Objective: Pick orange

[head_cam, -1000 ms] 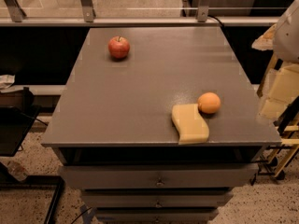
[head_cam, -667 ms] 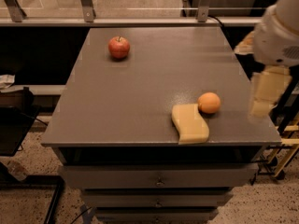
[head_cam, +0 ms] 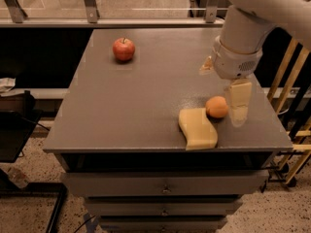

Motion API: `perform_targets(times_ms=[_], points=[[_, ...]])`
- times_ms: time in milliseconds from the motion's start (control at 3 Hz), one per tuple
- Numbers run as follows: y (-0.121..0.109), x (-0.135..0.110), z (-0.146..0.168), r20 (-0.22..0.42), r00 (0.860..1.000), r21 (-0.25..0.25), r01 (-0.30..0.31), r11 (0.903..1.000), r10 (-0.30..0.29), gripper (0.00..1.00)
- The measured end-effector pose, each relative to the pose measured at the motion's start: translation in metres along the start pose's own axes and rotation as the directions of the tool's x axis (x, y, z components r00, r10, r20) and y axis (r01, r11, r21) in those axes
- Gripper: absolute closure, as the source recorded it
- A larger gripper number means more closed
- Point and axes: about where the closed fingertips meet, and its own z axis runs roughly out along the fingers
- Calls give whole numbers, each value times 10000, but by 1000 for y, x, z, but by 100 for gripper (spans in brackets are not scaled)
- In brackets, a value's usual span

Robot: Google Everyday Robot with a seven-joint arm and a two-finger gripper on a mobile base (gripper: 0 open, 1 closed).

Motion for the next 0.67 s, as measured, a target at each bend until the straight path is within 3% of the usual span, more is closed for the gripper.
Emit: perform_targets(times_ms=[333,667], points=[[-13,-1,20,-28,9978,-309,668,9973,-669,0],[-19,5,30,-56,9957,-498,922,9945,-926,0]])
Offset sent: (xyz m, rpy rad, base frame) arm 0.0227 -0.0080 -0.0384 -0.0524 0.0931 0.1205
